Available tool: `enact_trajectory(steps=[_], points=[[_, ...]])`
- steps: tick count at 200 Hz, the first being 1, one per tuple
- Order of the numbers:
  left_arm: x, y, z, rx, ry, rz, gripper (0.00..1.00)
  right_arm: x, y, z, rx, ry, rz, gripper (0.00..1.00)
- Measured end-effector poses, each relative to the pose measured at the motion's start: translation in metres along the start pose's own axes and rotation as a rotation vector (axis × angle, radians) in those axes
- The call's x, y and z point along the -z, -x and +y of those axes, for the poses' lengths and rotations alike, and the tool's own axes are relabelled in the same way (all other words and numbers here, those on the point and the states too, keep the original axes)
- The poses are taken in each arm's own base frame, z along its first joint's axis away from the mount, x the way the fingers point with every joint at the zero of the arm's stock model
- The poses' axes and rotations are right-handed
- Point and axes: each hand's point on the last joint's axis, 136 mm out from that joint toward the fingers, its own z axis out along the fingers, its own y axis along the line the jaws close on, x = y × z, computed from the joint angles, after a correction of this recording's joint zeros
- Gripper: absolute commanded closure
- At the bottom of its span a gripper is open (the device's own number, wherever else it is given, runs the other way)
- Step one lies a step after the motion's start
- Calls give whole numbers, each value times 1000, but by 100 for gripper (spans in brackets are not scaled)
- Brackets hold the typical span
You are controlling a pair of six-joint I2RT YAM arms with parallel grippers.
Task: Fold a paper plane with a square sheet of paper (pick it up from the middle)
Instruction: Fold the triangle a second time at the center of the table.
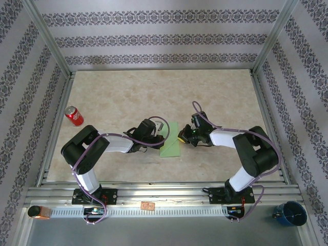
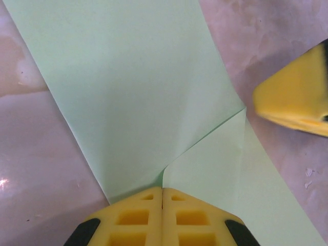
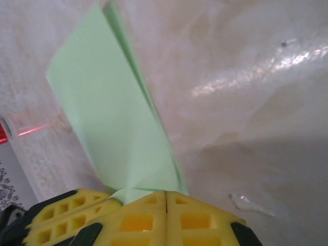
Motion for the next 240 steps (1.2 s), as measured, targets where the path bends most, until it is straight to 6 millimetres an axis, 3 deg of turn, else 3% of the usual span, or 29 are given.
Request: enact_trajectory(steps=[38, 79, 126, 142, 152, 162, 177, 184, 208, 240], points=[[0, 0, 0, 0, 0, 0, 100, -1, -11, 22, 53, 31, 23, 98], [0, 0, 0, 0, 0, 1, 100, -19, -34, 9, 67, -21, 92, 99], [0, 0, 0, 1, -2, 3, 100, -27, -35, 2, 64, -33, 104, 100], [1, 0, 0, 3, -1, 3, 93, -27, -35, 2, 62, -26, 106, 100], [2, -1, 0, 4, 2, 9, 79, -28, -35, 2, 66, -22, 105, 100], [4, 0, -1, 5, 1, 12, 77, -28, -35, 3, 70, -18, 105, 100], [11, 1, -1, 12, 16, 14, 62, -28, -35, 4, 74, -15, 108, 100], [15, 3, -1, 13, 22, 12, 60, -28, -35, 3, 76, -15, 109, 100], [33, 13, -8, 12, 36, -11, 62, -28, -35, 3, 82, -14, 109, 100], [52, 30, -31, 34, -37, -44, 85, -28, -35, 3, 84, -14, 109, 100]])
